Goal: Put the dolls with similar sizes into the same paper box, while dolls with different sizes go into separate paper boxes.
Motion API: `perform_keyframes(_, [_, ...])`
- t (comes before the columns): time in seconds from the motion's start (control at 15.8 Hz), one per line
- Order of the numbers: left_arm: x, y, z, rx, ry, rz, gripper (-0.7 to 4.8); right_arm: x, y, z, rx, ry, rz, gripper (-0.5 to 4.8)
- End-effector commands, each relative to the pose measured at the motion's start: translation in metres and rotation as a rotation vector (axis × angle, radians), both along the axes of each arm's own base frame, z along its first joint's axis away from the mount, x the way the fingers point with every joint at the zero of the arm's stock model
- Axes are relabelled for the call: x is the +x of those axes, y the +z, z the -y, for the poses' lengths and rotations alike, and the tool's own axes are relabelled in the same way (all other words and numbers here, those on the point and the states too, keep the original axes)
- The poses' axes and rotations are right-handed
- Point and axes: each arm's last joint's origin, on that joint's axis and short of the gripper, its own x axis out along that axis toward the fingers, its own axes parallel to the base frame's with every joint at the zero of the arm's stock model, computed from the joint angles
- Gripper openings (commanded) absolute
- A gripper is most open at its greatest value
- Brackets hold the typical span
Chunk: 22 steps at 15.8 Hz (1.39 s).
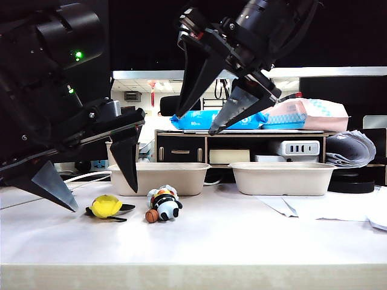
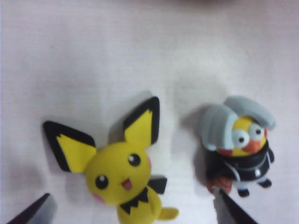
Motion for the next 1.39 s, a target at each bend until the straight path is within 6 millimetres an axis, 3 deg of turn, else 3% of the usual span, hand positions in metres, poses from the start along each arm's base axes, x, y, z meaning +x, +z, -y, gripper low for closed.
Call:
perform_keyframes(0.06, [0.003,-0.005,0.001,-0.008,0.041,-0.017,4.79,-0.001,0.003,0.0,0.01,0.022,0.015,3.04])
perform_keyframes(0.44, [0.006,-0.016,0.003,-0.011,0.074,-0.06,4.79,-0.002,0.003,0.0,0.003,0.026,0.005,3.04])
perform_keyframes(0.51, [0.005,-0.017,0.003,-0.015,0.069,-0.068,3.06,-0.002,0.003,0.0,0.003,0.026,0.005,3.04])
perform_keyframes(0.63, [0.005,-0.016,0.004,-0.027,0.027,-0.074,0.46,-0.002,0.003,0.001,0.003,0.025,0.005,3.04])
perform_keyframes(0.7, [0.005,-0.016,0.005,-0.035,0.011,-0.074,-0.1,-0.002,0.003,0.001,0.003,0.024,0.005,3.04])
perform_keyframes(1.01, [0.011,-0.005,0.01,-0.083,-0.021,-0.029,-0.05,-0.001,0.003,0.001,0.001,0.029,0.01,3.03])
perform_keyframes(1.27, [0.031,0.057,0.022,-0.141,-0.119,0.171,-0.05,0.002,0.003,0.006,-0.01,0.018,0.025,3.0])
perform_keyframes(1.39, [0.044,0.088,0.022,-0.13,-0.151,0.27,-0.05,0.012,0.005,0.016,-0.034,-0.047,0.073,2.69])
